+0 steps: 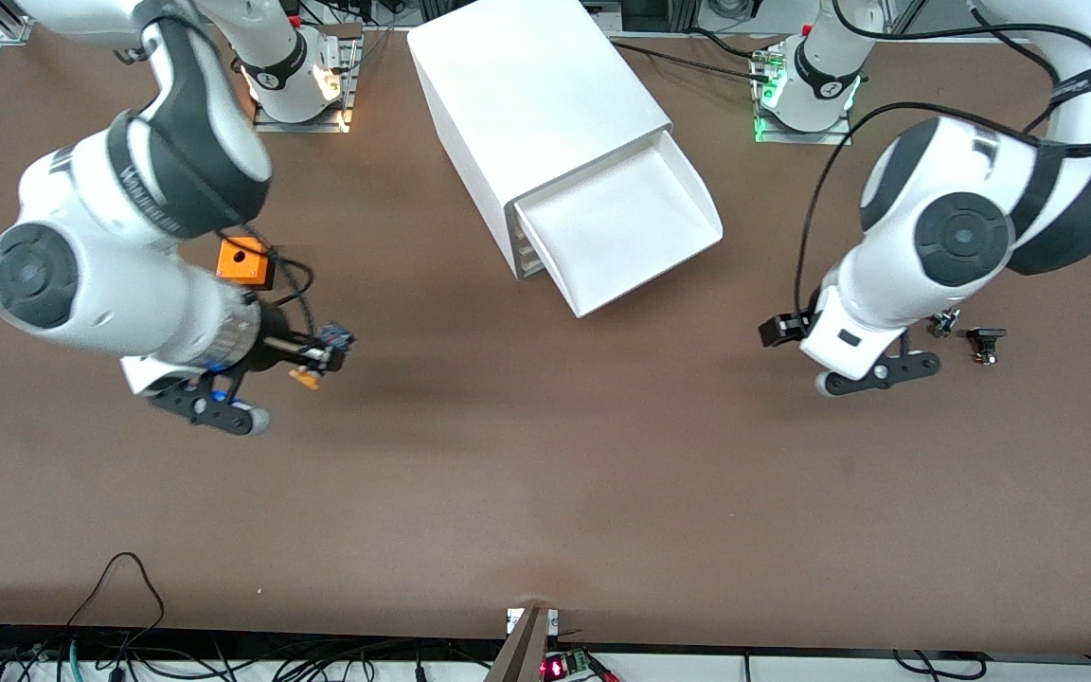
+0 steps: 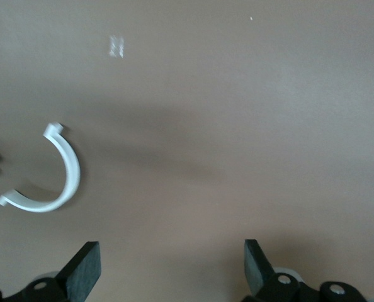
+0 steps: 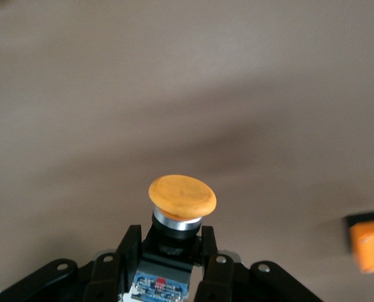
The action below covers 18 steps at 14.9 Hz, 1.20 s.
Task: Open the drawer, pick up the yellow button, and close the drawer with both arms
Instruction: 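Place the button with the right gripper while the left gripper shuts the drawer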
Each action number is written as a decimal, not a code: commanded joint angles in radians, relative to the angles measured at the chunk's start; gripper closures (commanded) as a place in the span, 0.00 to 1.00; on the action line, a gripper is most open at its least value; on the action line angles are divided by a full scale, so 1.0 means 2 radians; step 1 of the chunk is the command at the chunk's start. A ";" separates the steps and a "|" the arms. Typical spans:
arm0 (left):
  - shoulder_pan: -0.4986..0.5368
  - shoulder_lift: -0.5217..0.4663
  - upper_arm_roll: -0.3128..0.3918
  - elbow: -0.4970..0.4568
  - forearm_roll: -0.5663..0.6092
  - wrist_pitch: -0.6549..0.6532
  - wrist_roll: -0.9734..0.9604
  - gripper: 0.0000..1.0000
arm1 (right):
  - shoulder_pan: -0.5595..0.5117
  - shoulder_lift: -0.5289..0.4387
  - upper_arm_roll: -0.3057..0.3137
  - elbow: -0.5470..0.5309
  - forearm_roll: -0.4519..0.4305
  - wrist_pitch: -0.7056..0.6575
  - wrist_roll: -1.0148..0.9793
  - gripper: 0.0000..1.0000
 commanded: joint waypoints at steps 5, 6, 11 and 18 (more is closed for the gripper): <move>0.005 -0.010 -0.057 -0.084 -0.001 0.091 -0.159 0.00 | -0.099 0.010 0.008 -0.132 -0.072 0.134 -0.235 1.00; 0.004 -0.010 -0.067 -0.094 0.002 0.100 -0.182 0.00 | -0.112 0.015 0.008 -0.158 -0.078 0.165 -0.259 1.00; 0.004 -0.009 -0.095 -0.133 0.003 0.147 -0.260 0.00 | -0.146 0.044 0.008 -0.250 -0.076 0.297 -0.296 1.00; -0.008 -0.009 -0.129 -0.152 0.002 0.147 -0.282 0.00 | -0.146 0.070 0.008 -0.251 -0.072 0.322 -0.287 0.57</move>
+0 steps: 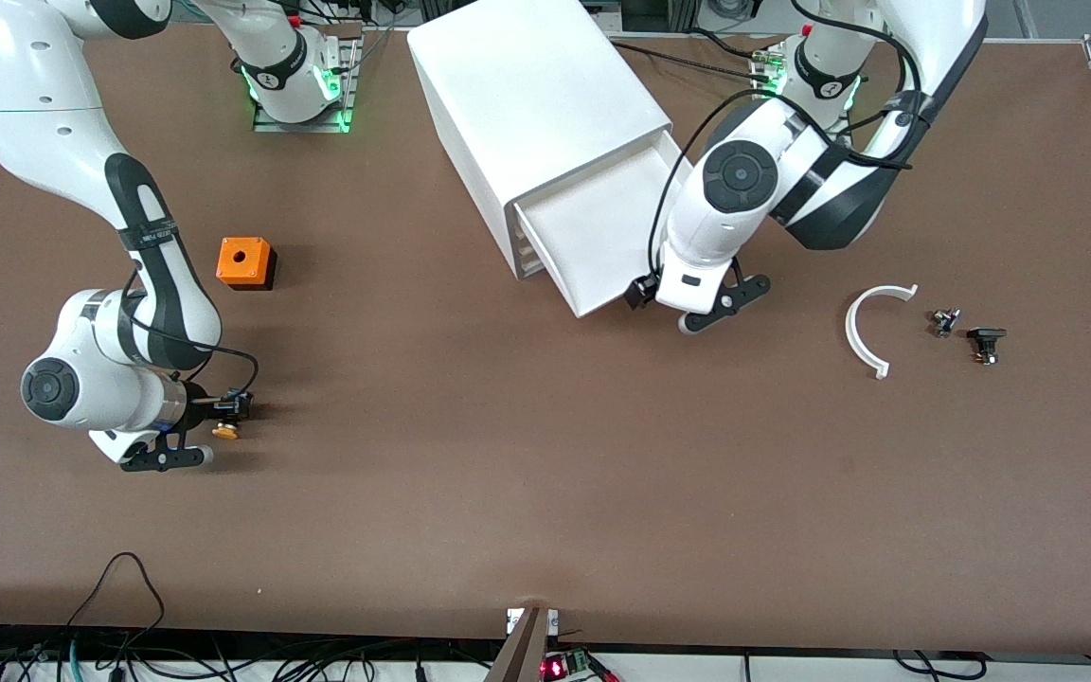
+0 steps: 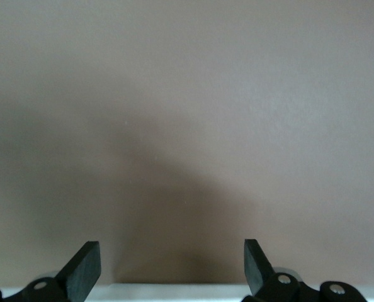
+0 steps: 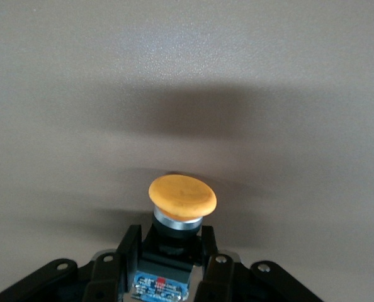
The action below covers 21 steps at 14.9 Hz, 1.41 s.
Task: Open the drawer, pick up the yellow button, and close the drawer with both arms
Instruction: 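Place the button with the right gripper while the left gripper shuts the drawer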
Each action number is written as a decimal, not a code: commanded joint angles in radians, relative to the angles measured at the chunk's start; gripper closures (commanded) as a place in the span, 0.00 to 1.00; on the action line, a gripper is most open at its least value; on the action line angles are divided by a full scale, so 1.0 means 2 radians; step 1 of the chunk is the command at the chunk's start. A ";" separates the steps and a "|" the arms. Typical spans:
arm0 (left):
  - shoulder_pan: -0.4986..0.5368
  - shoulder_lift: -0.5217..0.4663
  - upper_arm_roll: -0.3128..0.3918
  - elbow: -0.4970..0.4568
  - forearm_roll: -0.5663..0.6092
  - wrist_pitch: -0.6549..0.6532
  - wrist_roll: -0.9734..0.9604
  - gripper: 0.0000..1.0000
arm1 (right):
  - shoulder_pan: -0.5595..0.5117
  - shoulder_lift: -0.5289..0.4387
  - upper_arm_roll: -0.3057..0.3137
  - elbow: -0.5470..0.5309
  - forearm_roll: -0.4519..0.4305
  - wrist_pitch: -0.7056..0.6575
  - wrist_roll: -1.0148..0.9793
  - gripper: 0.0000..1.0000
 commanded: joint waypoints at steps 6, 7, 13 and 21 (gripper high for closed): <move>0.007 -0.009 -0.043 -0.029 0.001 0.005 -0.017 0.00 | -0.013 -0.013 0.006 0.012 -0.003 0.003 0.002 0.00; 0.010 -0.009 -0.053 -0.032 0.000 0.001 -0.017 0.00 | -0.013 -0.021 0.006 0.016 -0.010 0.002 0.002 0.00; 0.010 -0.010 -0.082 -0.050 -0.005 0.001 -0.023 0.00 | -0.013 -0.108 0.006 0.013 -0.011 -0.046 0.057 0.00; 0.012 -0.008 -0.111 -0.057 -0.031 0.000 -0.030 0.00 | -0.014 -0.244 0.006 0.009 -0.014 -0.200 0.048 0.00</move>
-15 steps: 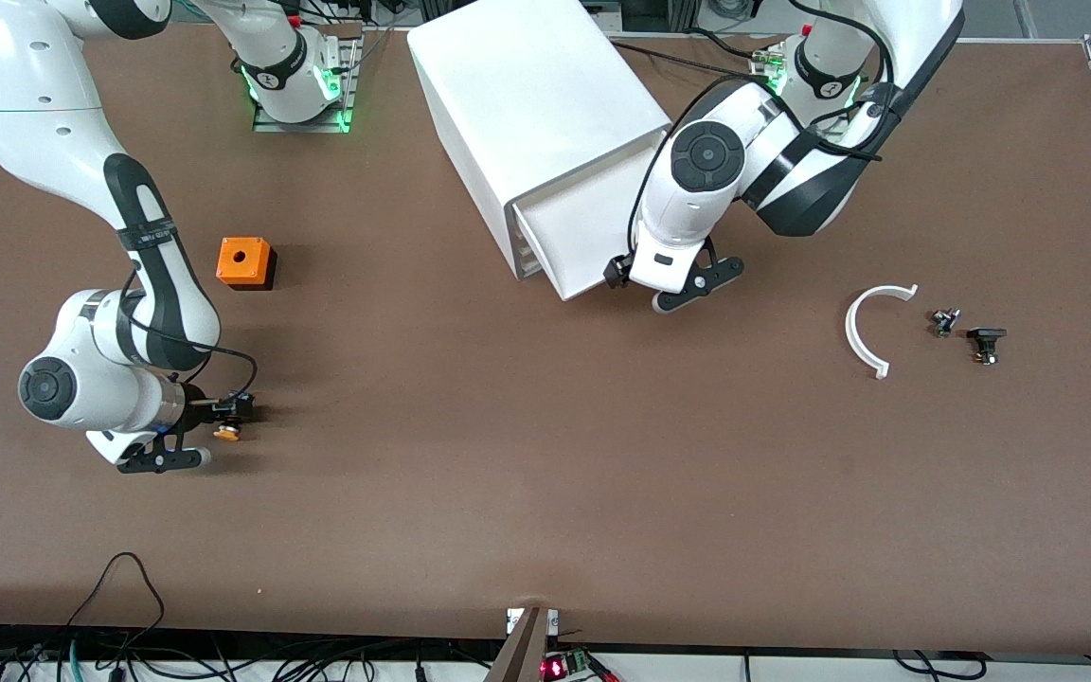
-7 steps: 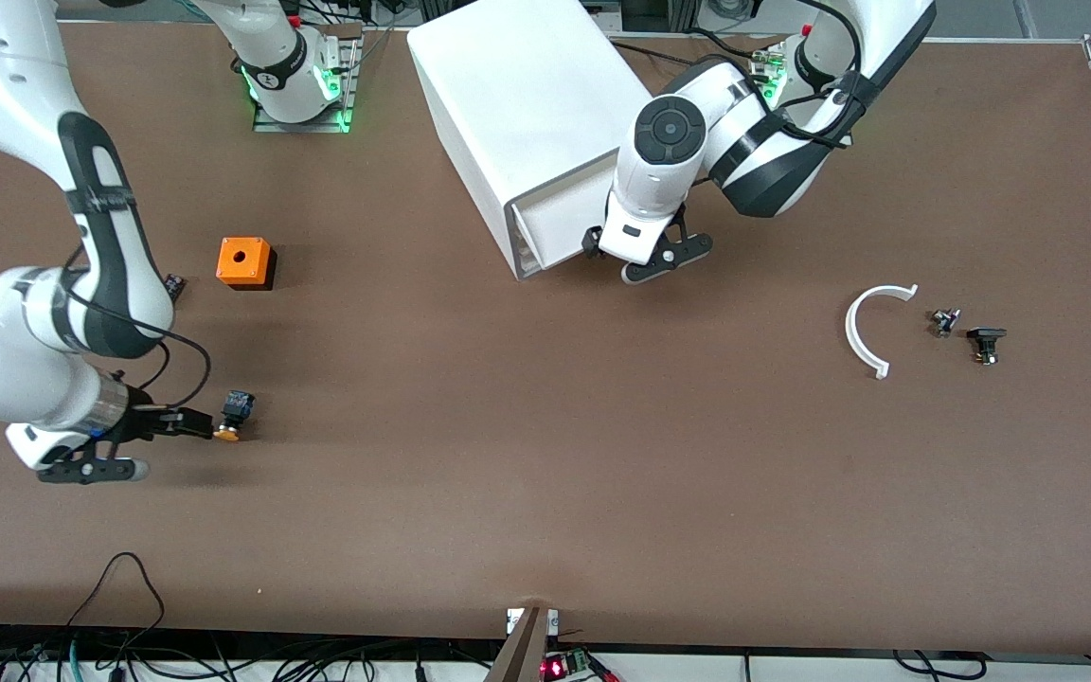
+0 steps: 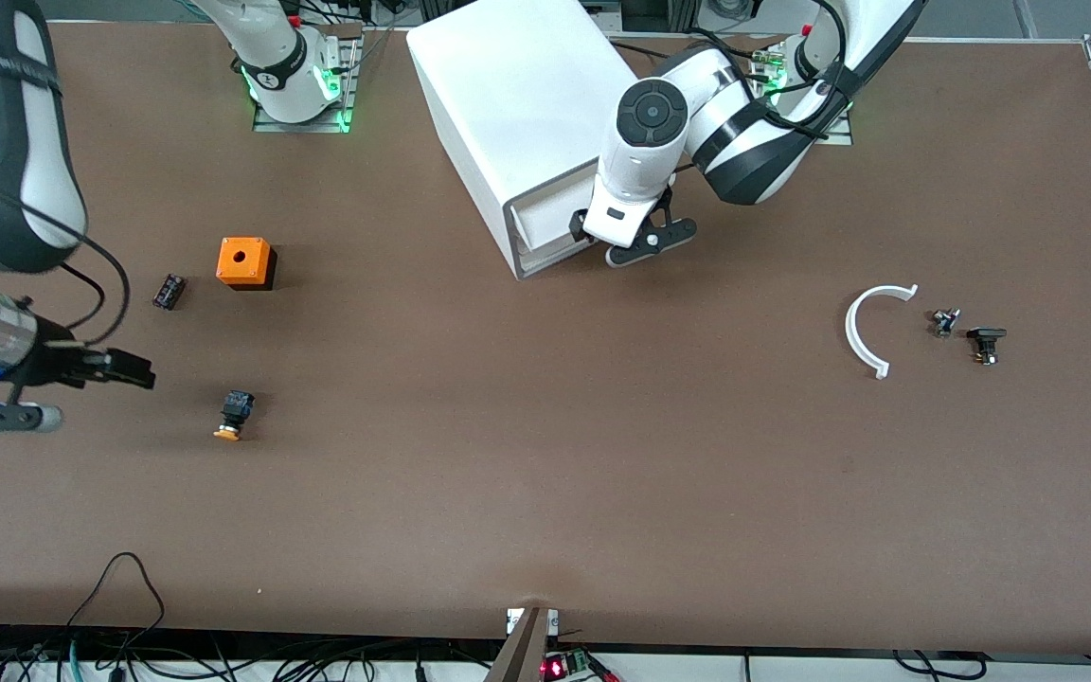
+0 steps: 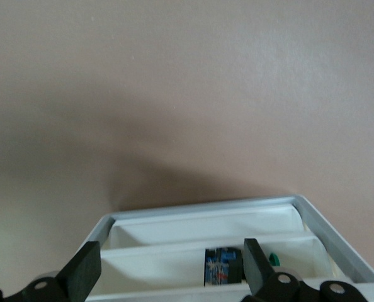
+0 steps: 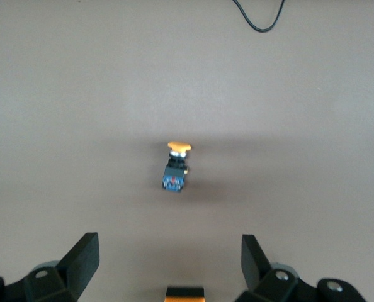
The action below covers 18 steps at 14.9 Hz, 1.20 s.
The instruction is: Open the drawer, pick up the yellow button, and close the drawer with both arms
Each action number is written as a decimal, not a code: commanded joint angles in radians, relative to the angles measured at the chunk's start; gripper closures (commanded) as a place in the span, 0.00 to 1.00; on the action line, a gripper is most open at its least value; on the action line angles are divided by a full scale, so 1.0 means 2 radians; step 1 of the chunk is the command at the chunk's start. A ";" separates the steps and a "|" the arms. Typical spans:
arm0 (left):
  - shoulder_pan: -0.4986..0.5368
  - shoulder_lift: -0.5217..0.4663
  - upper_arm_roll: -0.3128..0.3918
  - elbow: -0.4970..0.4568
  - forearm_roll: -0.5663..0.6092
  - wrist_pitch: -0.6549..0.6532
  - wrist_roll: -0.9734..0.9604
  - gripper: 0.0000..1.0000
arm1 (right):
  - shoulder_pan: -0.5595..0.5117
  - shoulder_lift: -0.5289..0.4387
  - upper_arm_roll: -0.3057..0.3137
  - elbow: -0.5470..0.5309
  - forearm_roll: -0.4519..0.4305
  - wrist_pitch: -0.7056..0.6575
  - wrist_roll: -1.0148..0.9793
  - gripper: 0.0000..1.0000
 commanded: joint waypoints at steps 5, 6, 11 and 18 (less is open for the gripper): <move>0.001 -0.003 -0.024 -0.014 -0.061 0.000 -0.001 0.00 | -0.005 -0.119 0.008 -0.024 -0.011 -0.103 0.006 0.00; 0.000 -0.003 -0.024 -0.014 -0.071 0.000 0.003 0.00 | -0.005 -0.131 0.008 -0.024 -0.011 -0.117 0.006 0.00; -0.002 -0.002 -0.029 -0.014 -0.074 -0.004 0.004 0.00 | -0.005 -0.195 0.011 -0.053 -0.011 -0.155 0.012 0.00; -0.003 0.009 -0.031 -0.014 -0.074 -0.005 0.005 0.00 | -0.005 -0.260 0.011 -0.155 -0.011 -0.068 0.014 0.00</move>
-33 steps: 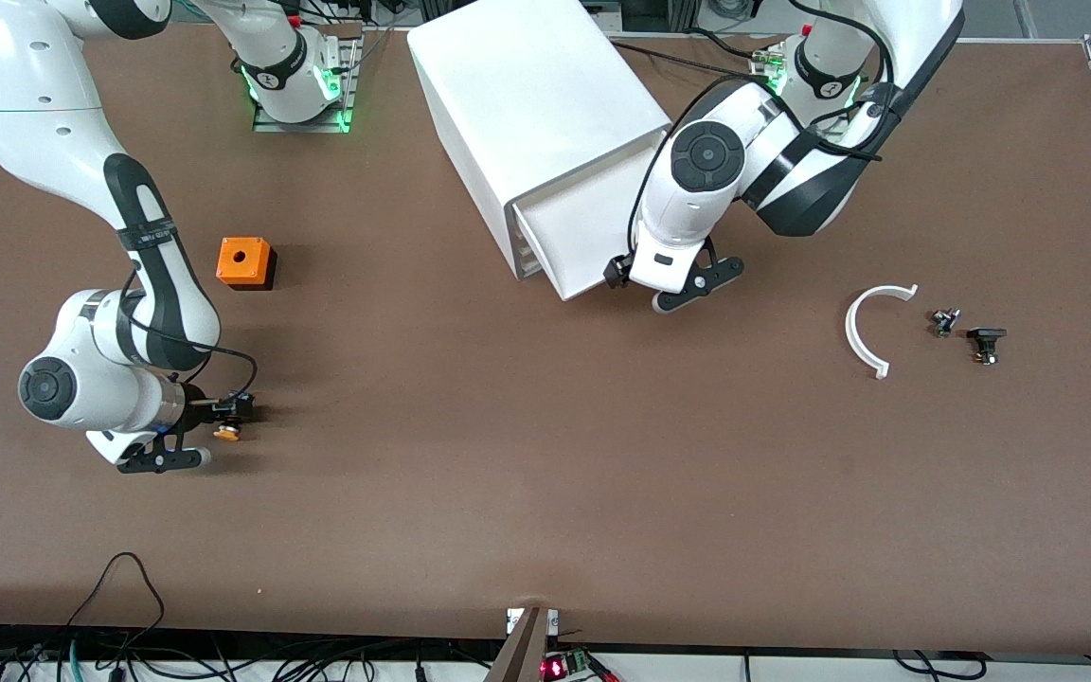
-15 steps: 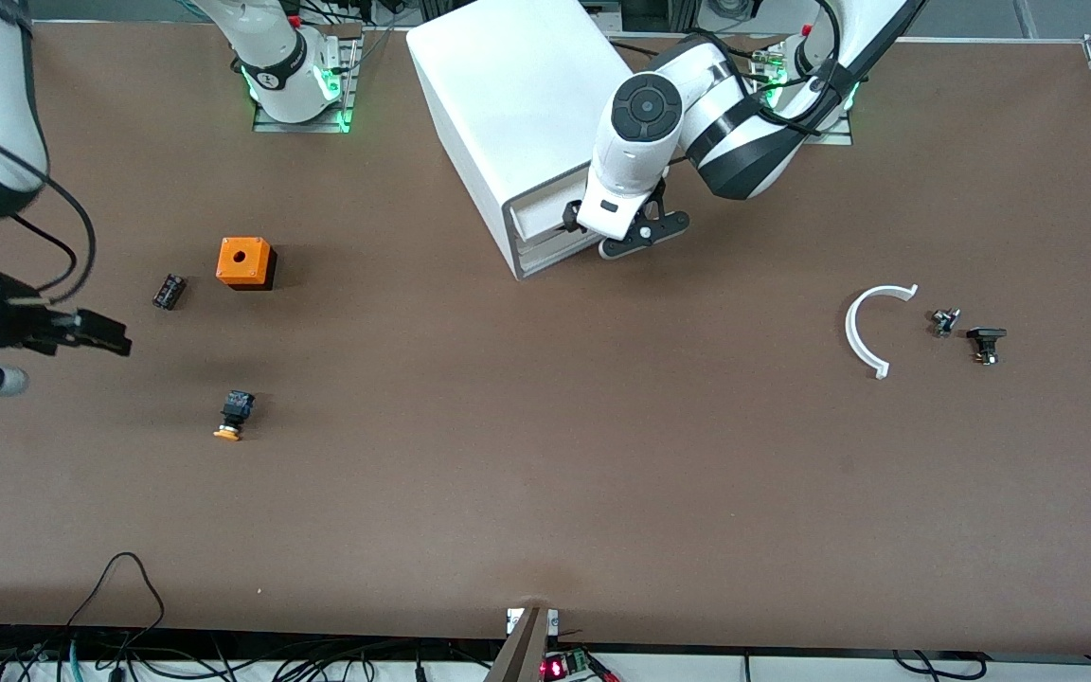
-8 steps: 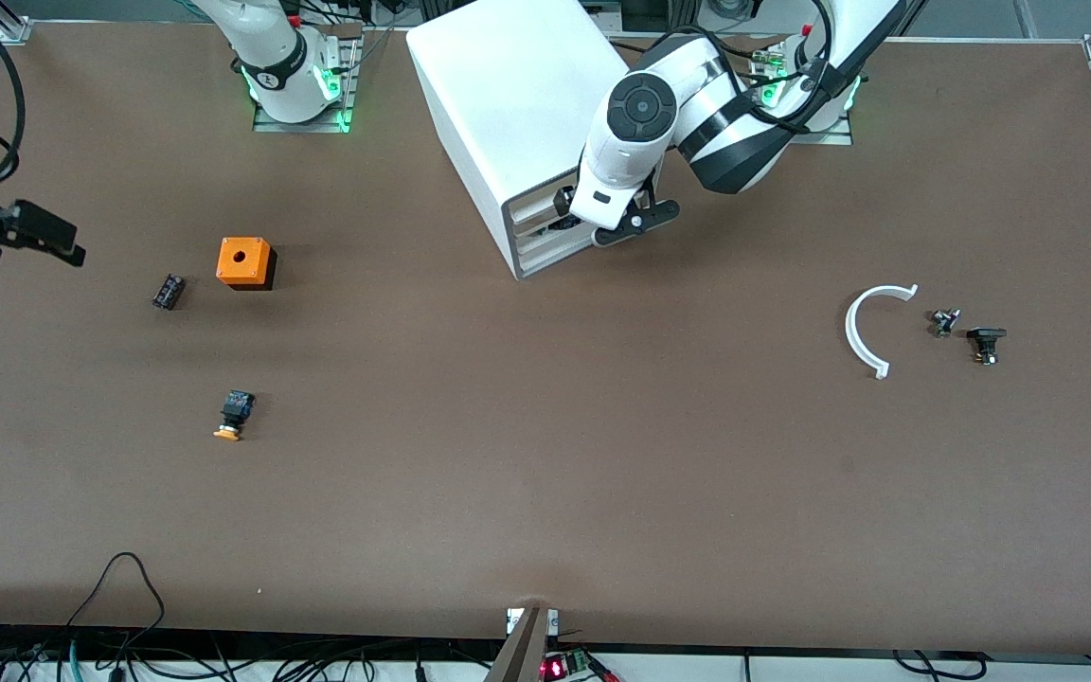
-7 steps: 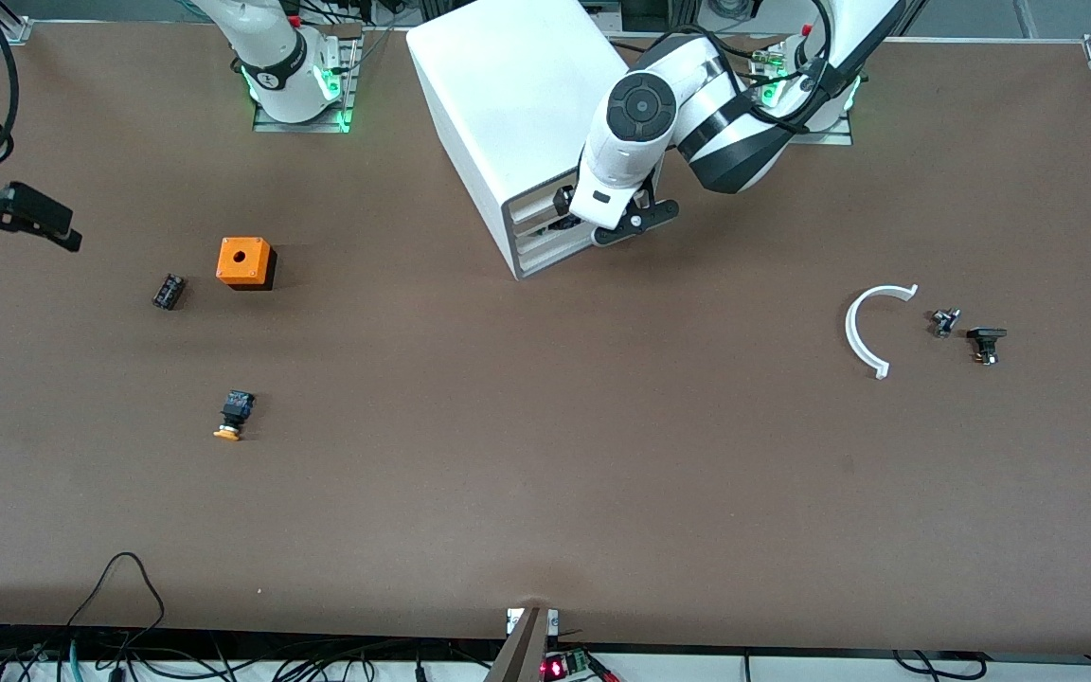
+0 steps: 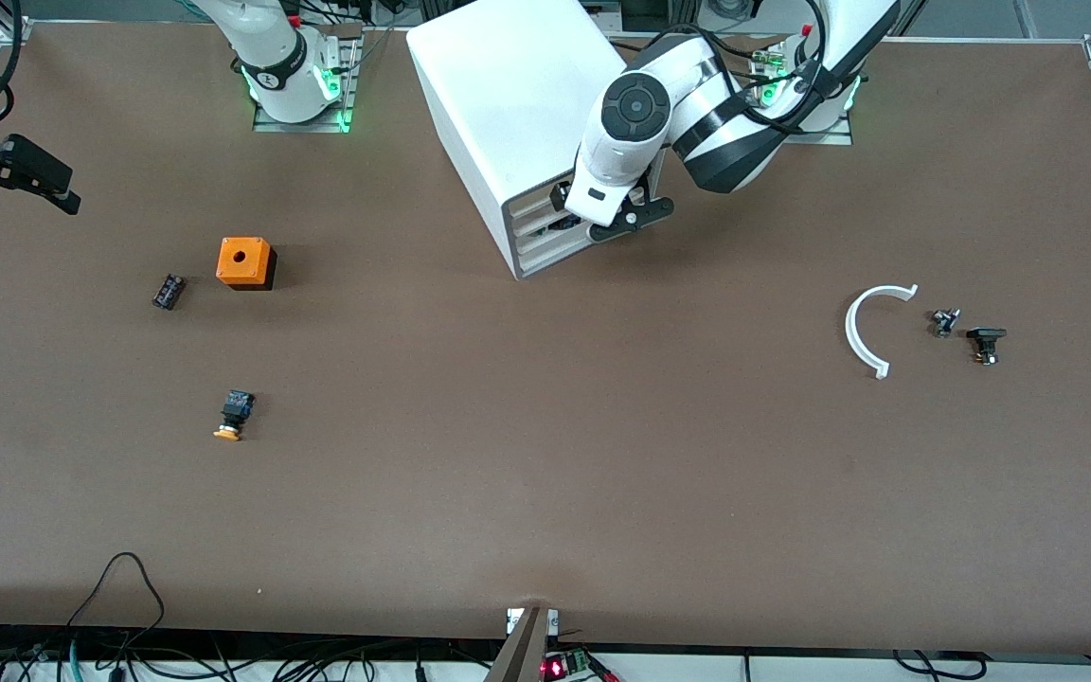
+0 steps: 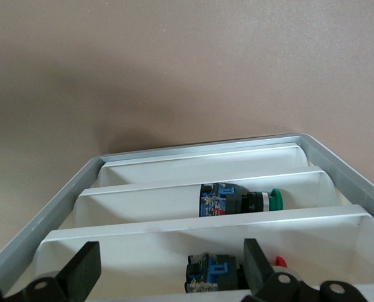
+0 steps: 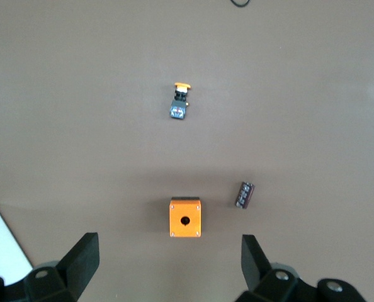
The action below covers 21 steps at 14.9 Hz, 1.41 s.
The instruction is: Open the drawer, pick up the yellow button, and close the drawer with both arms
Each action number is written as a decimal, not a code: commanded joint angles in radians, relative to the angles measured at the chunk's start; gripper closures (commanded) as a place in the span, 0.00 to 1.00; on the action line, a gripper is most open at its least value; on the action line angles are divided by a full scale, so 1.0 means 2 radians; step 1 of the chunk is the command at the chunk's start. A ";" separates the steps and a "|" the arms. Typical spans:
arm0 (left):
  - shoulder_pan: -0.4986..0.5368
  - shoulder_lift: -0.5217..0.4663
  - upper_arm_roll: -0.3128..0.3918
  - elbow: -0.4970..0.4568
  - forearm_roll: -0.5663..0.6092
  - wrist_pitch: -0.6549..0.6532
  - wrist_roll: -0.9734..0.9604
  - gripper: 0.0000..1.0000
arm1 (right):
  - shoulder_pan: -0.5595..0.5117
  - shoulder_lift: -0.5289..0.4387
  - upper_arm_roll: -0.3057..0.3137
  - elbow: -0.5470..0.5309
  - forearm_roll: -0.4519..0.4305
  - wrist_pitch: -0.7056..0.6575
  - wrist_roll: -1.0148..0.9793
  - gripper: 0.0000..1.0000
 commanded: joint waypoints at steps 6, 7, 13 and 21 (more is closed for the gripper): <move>0.001 0.001 -0.008 0.003 -0.018 -0.015 0.006 0.00 | -0.003 -0.018 0.006 -0.031 -0.002 0.026 0.020 0.00; 0.001 0.001 -0.008 0.003 -0.018 -0.015 0.006 0.00 | -0.002 -0.018 0.007 -0.031 -0.004 0.026 0.017 0.00; 0.021 -0.008 -0.002 0.039 -0.008 -0.044 0.012 0.00 | 0.004 -0.015 0.008 -0.026 -0.001 0.012 0.012 0.00; 0.094 -0.009 -0.004 0.135 0.073 -0.159 0.134 0.00 | 0.005 -0.016 0.006 -0.024 0.000 0.018 0.001 0.00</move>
